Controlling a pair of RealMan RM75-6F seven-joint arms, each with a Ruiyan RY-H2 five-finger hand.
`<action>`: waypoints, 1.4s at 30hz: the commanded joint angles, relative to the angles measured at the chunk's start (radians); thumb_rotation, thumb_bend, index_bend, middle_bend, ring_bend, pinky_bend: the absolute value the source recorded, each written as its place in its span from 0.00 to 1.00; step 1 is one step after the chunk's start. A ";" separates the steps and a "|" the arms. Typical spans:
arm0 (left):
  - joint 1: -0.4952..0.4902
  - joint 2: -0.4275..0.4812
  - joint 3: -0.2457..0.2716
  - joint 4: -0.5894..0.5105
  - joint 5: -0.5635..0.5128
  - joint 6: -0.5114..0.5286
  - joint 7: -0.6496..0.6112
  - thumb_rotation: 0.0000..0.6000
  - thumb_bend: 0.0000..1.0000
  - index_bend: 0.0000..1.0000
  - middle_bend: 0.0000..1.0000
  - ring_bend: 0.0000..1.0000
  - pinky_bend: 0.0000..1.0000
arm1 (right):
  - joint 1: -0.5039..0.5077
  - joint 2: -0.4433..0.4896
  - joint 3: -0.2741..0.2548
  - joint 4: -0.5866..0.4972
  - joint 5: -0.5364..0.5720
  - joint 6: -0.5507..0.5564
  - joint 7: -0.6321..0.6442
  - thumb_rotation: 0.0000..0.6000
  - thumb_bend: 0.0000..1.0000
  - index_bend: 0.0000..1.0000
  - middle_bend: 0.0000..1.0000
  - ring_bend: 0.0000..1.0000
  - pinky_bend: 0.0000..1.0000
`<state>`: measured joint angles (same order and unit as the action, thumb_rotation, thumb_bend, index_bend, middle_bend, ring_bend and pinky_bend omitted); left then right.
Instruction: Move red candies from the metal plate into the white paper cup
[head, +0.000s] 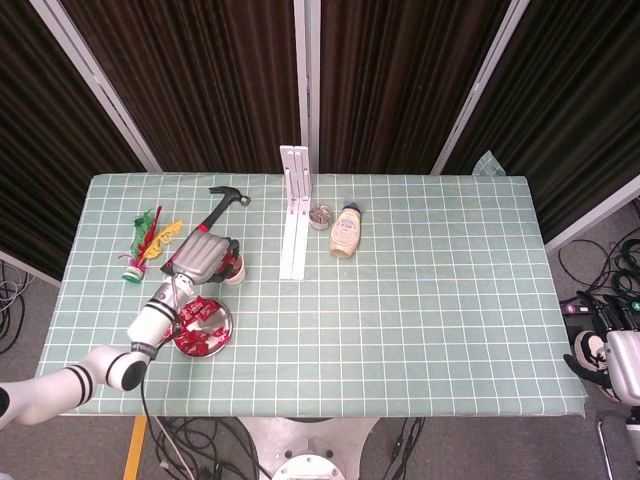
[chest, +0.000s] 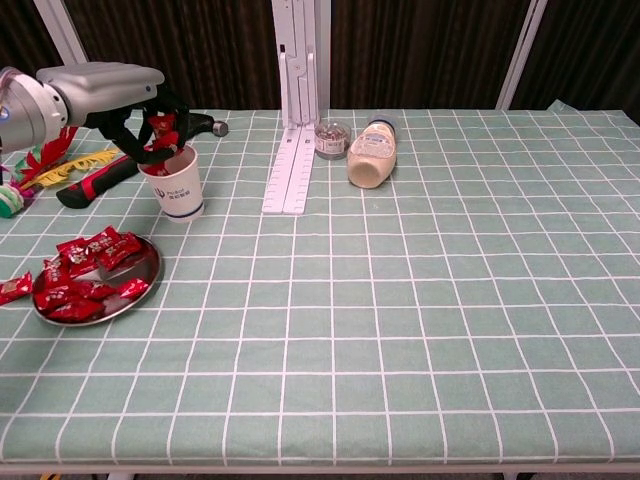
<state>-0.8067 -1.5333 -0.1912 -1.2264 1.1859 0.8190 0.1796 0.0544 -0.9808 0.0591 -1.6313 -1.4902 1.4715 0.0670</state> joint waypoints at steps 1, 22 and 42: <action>-0.003 -0.001 0.002 -0.007 -0.008 0.004 0.015 1.00 0.44 0.52 0.58 0.58 1.00 | -0.002 0.000 -0.001 0.000 0.000 0.001 0.000 1.00 0.08 0.12 0.23 0.12 0.38; 0.066 0.089 0.013 -0.161 -0.064 0.139 0.095 1.00 0.37 0.36 0.44 0.50 1.00 | -0.003 0.003 0.000 -0.002 -0.005 0.007 0.003 1.00 0.08 0.12 0.23 0.12 0.39; 0.329 0.248 0.222 -0.275 0.149 0.333 -0.008 1.00 0.19 0.48 0.75 0.71 1.00 | 0.002 0.002 -0.003 -0.003 -0.028 0.013 0.007 1.00 0.08 0.12 0.23 0.12 0.39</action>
<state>-0.4875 -1.2898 0.0185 -1.5041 1.3286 1.1643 0.1675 0.0564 -0.9791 0.0563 -1.6342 -1.5184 1.4842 0.0736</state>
